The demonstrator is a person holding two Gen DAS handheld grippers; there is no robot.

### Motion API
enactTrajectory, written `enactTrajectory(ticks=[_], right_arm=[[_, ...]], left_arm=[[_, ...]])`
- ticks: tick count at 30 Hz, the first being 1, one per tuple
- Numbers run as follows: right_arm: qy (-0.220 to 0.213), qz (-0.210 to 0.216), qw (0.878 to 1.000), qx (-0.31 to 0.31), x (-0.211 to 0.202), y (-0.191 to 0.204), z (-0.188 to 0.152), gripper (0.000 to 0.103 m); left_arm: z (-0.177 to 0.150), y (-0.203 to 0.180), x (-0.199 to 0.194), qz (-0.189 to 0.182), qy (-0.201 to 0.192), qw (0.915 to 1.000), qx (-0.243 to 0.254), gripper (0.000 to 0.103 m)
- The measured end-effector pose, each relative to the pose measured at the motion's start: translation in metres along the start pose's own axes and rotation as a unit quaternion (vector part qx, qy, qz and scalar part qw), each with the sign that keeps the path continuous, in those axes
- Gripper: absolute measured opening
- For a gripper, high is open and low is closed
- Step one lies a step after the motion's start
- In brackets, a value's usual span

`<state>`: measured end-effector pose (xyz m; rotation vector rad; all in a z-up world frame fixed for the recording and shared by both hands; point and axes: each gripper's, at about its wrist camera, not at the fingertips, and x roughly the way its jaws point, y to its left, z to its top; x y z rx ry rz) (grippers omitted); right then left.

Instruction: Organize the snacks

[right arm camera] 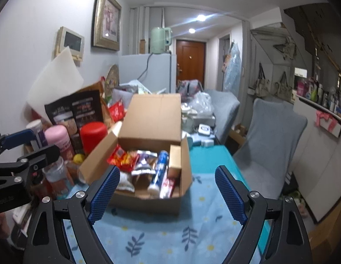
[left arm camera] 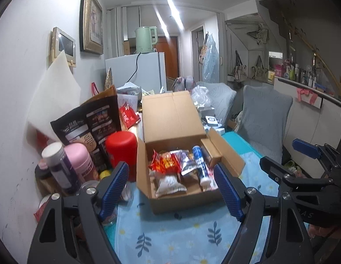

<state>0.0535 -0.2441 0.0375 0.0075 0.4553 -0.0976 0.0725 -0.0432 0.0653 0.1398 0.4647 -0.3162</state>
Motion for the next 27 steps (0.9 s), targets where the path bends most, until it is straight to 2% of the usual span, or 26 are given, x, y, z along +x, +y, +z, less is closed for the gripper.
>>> enactTrajectory(ticks=[10,27], right_arm=[[0.041,-0.003,0.999,0.01,0.0,0.001,-0.037,0.089],[0.045,0.006,0.999,0.005,-0.003,0.005,-0.041,0.089]], left_arm=[[-0.032,-0.008,0.003,-0.008,0.036,0.9993,0.006,0.08],[-0.037,-0.009,0.003,-0.012,0.043,0.9989,0.011,0.08]])
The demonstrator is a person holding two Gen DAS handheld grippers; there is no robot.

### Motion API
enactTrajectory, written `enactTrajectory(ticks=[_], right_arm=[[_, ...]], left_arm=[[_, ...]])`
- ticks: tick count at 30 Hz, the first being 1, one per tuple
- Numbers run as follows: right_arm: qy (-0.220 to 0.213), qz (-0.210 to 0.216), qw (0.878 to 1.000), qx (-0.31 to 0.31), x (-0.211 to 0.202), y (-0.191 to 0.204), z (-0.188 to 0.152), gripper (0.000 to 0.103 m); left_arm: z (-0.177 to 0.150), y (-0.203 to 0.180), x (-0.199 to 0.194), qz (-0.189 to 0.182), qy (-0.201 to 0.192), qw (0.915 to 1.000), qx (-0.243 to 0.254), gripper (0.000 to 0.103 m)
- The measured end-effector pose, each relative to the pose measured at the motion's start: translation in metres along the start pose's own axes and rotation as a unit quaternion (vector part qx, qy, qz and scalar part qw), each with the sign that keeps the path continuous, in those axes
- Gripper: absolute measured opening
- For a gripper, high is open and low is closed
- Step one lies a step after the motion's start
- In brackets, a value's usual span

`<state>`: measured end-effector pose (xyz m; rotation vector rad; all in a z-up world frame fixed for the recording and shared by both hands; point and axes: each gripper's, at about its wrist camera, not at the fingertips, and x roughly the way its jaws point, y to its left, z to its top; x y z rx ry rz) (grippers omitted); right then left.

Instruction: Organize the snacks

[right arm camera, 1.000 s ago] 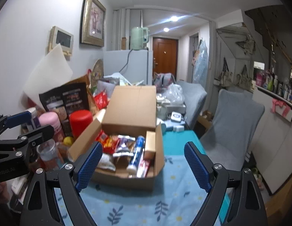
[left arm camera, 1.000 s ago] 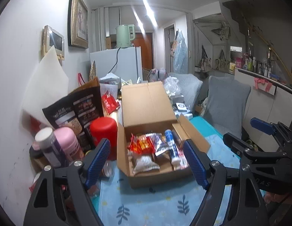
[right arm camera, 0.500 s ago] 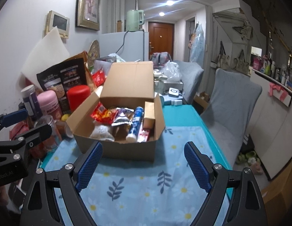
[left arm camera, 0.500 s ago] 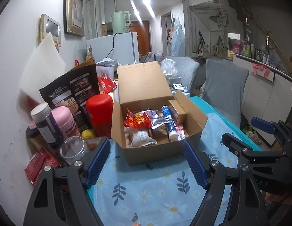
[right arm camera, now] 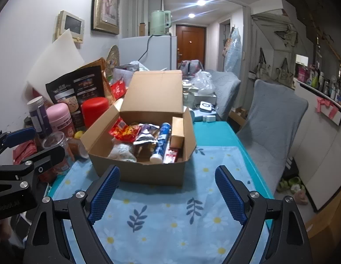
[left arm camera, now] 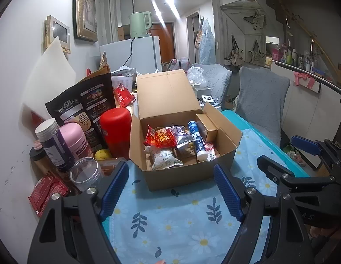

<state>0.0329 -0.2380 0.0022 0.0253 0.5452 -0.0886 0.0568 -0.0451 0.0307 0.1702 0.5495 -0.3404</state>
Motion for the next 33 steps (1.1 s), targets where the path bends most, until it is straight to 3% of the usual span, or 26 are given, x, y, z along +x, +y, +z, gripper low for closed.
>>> enactTrajectory(ticks=[33], right_arm=[[0.008,-0.002,1.0,-0.003,0.01,-0.002,0.0,0.089]], left_arm=[[-0.001,0.001,0.01,0.0,0.023,0.9997,-0.002,0.08]])
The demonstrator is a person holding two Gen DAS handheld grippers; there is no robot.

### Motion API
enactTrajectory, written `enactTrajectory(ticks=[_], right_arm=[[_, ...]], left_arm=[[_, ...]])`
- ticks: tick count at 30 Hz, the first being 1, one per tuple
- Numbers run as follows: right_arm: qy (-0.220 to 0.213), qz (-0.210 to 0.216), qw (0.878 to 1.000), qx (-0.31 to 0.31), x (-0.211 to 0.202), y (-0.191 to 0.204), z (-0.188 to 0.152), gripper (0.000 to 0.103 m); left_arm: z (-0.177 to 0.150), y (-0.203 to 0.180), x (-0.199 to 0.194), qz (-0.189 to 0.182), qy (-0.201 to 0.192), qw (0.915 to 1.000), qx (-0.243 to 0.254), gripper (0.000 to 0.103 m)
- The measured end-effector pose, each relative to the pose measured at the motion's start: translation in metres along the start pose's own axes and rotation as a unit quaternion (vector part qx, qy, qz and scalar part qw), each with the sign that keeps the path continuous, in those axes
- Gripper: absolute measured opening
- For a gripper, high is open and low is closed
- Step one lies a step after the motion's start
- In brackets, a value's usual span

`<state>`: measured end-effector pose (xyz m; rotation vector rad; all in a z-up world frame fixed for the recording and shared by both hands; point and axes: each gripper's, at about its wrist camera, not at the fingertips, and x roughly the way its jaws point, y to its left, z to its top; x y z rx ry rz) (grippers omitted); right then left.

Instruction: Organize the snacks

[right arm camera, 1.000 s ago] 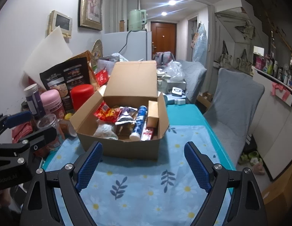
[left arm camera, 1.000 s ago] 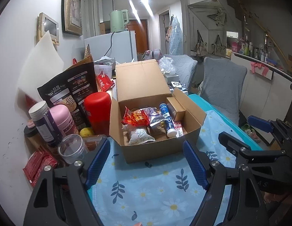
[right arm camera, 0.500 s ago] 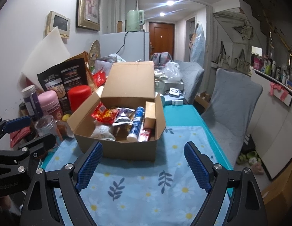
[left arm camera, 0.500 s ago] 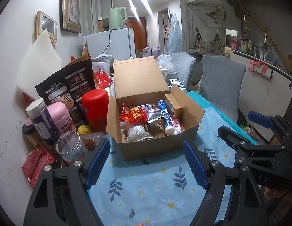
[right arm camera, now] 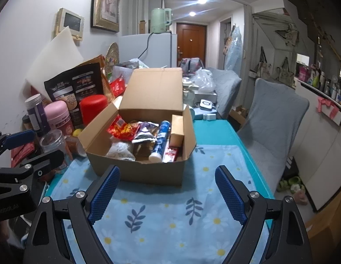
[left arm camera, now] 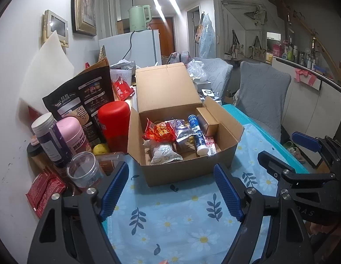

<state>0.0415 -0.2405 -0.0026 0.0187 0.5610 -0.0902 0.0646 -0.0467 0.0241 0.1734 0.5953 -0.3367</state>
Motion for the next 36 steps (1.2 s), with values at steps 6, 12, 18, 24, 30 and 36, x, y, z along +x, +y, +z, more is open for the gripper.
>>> enactTrajectory(ticks=[6,12,18,24,30,36], right_arm=[[0.002,-0.002,1.0,0.001,0.003,0.0,-0.001,0.089],[0.008,-0.001,1.0,0.001,0.008,-0.002,-0.001,0.089],[0.011,-0.002,1.0,-0.001,0.011,-0.002,-0.001,0.089],[0.018,-0.003,1.0,-0.002,0.017,-0.003,-0.001,0.089],[0.022,-0.004,1.0,-0.002,0.021,-0.005,-0.002,0.089],[0.032,0.0,0.999,-0.003,0.029,-0.005,-0.002,0.089]], left_arm=[[-0.001,0.002,0.004,0.0,0.004,1.0,-0.002,0.08],[0.0,0.002,0.008,0.003,0.008,1.0,-0.001,0.08],[0.001,0.002,0.011,0.003,0.011,0.9999,0.0,0.08],[0.002,0.002,0.014,-0.007,0.019,0.9998,-0.002,0.08],[0.002,0.002,0.021,-0.011,0.024,0.9996,-0.003,0.08],[0.003,0.005,0.03,-0.008,0.027,0.9996,-0.008,0.08]])
